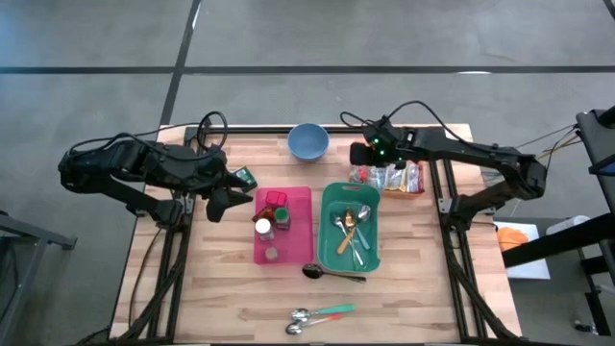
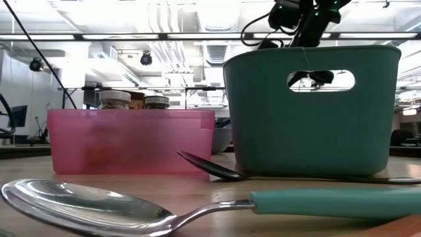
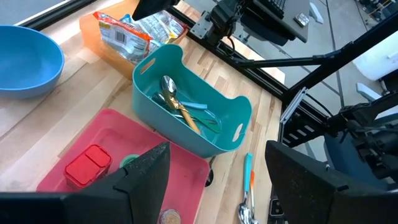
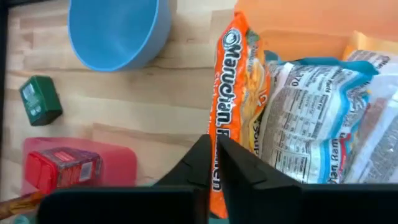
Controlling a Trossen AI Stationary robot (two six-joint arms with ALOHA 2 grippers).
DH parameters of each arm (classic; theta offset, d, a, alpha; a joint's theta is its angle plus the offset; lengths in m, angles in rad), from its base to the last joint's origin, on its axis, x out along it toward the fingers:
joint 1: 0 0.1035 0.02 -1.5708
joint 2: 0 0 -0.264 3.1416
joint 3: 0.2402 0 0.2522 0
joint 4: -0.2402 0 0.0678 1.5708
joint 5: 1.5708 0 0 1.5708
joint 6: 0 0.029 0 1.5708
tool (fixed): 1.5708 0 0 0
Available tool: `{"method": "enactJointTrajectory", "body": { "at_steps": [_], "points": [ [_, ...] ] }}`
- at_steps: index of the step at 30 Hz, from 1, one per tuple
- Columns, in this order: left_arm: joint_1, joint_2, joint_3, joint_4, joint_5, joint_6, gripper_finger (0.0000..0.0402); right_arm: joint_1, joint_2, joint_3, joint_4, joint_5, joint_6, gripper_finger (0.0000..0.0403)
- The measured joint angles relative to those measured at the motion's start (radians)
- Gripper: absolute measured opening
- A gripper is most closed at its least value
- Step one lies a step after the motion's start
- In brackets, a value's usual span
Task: Pick & Place Food Item
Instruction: Put the orange noodle pack into the orange bin
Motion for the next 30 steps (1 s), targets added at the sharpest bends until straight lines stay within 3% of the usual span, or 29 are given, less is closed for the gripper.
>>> {"method": "enactJointTrajectory", "body": {
  "at_steps": [6,30],
  "points": [
    [0.0,0.0,0.0,0.0,0.0,0.0,0.0262,0.007,0.049,0.0,0.023,-0.001,-0.03,0.0009],
    [0.0,0.0,0.0,0.001,0.0,-0.009,0.0262,0.017,0.206,0.002,0.023,-0.059,-0.049,0.0008]
  ]
}}
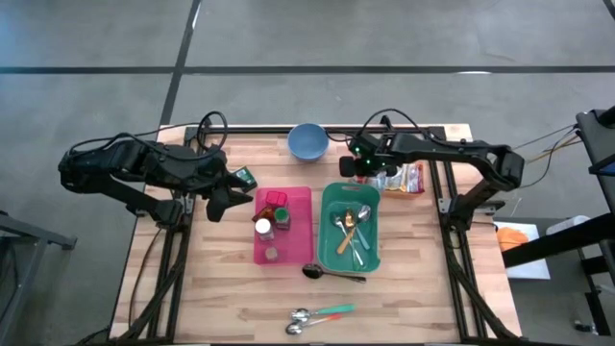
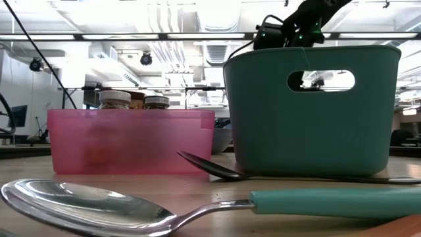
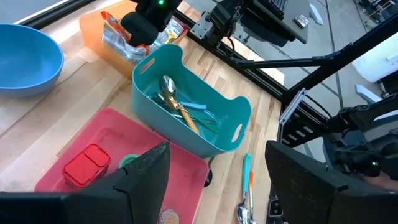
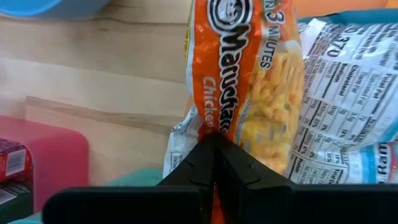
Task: Pick & Place Food Item
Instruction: Put the orange noodle pack into the orange bin, then put the light blue spoon into the green bin
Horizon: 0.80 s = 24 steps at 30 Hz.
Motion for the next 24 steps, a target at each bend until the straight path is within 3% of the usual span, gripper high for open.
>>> {"method": "enactJointTrajectory", "body": {
  "at_steps": [13,24],
  "points": [
    [0.0,0.0,0.0,0.0,0.0,0.0,0.0262,0.0,0.071,-0.003,0.022,-0.044,-0.015,0.0008],
    [0.0,0.0,0.0,0.0,0.0,-0.002,0.0262,0.0,-0.051,0.001,0.015,-0.047,-0.012,0.0008]
  ]
}}
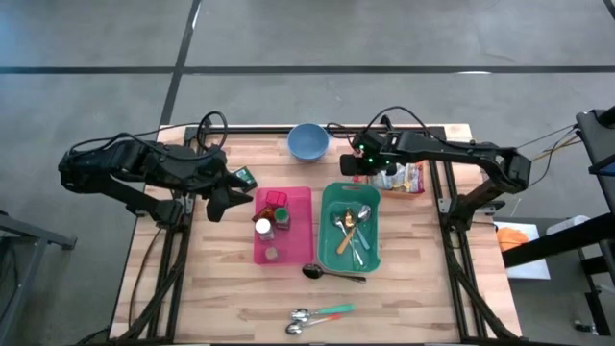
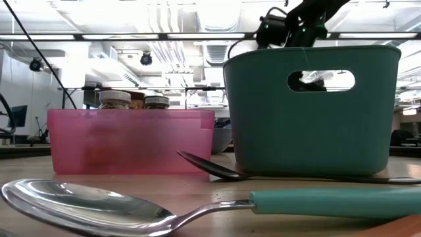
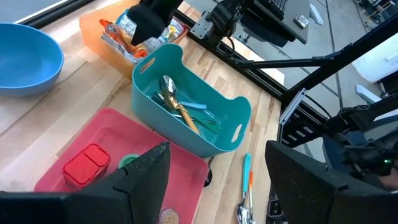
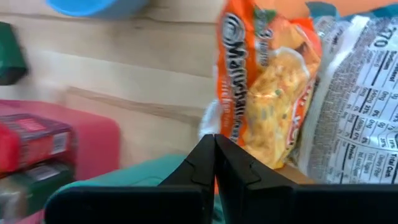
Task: Pick & Place Food Item
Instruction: Put the light blue spoon into the green bin
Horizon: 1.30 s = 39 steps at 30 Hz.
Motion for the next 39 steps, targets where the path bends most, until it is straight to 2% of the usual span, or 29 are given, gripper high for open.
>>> {"method": "enactJointTrajectory", "body": {
  "at_steps": [8,15,23,29,32,36,39],
  "points": [
    [0.0,0.0,0.0,0.0,0.0,0.0,0.0262,0.002,-0.063,0.022,0.0,0.01,-0.016,0.0008],
    [0.0,0.0,0.0,0.0,0.0,-0.003,0.0262,0.041,-0.181,0.026,0.001,0.049,-0.105,0.0008],
    [0.0,0.006,0.0,0.0,0.0,0.004,0.0262,0.176,-0.325,0.025,0.005,0.064,-0.209,0.0008],
    [0.0,0.011,0.0,0.0,0.0,0.007,0.0262,0.341,-0.327,0.024,0.02,0.035,-0.232,0.0014],
    [0.0,0.012,0.0,0.0,0.0,0.011,0.0262,0.406,-0.305,0.024,0.053,0.035,-0.254,0.0043],
    [0.0,0.012,0.0,-0.002,0.0,0.011,0.0262,0.455,-0.277,0.024,0.097,0.018,-0.257,0.011],
    [0.001,0.012,0.0,-0.015,0.0,0.011,0.0262,0.473,-0.261,0.027,0.137,-0.071,-0.212,0.0162]
  ]
}}
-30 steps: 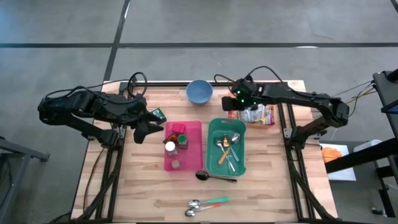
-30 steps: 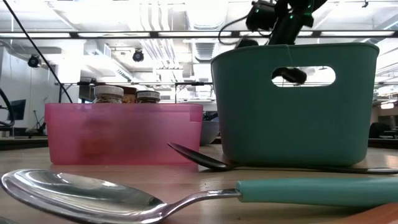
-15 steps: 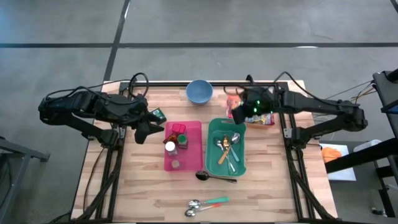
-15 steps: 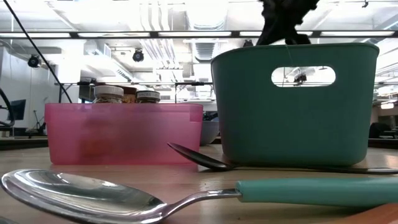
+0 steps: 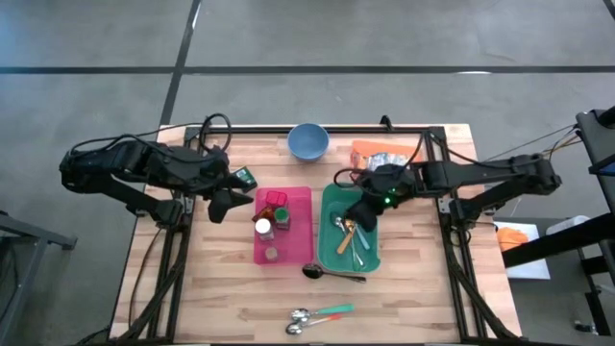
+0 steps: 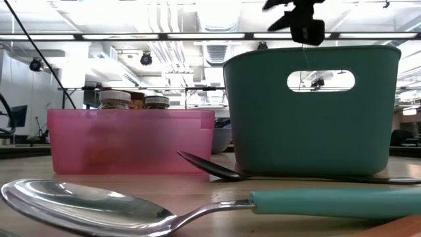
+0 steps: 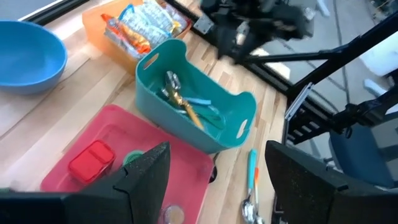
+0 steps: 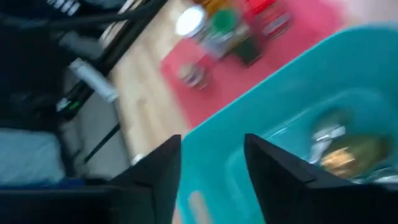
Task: Pick & Place Food Item
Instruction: Put the light blue spoon into the green bin
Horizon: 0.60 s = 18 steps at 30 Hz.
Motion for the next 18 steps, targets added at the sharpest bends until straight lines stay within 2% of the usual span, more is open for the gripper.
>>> {"method": "enactJointTrajectory", "body": {
  "at_steps": [2,4,12,18],
  "points": [
    [0.0,0.0,0.0,-0.018,0.0,-0.001,0.0262,0.018,0.01,0.023,-0.006,-0.058,0.014,0.0186],
    [0.0,0.0,0.0,-0.034,0.0,-0.006,0.0262,0.064,0.019,0.054,-0.013,-0.046,-0.005,0.0195],
    [0.0,0.0,0.0,-0.105,0.0,-0.034,0.0262,0.275,0.108,0.298,-0.297,0.252,-0.068,0.0198],
    [0.0,0.0,0.0,-0.145,0.0,-0.031,0.0262,0.416,0.26,0.47,-0.37,0.311,-0.046,0.0198]
  ]
}}
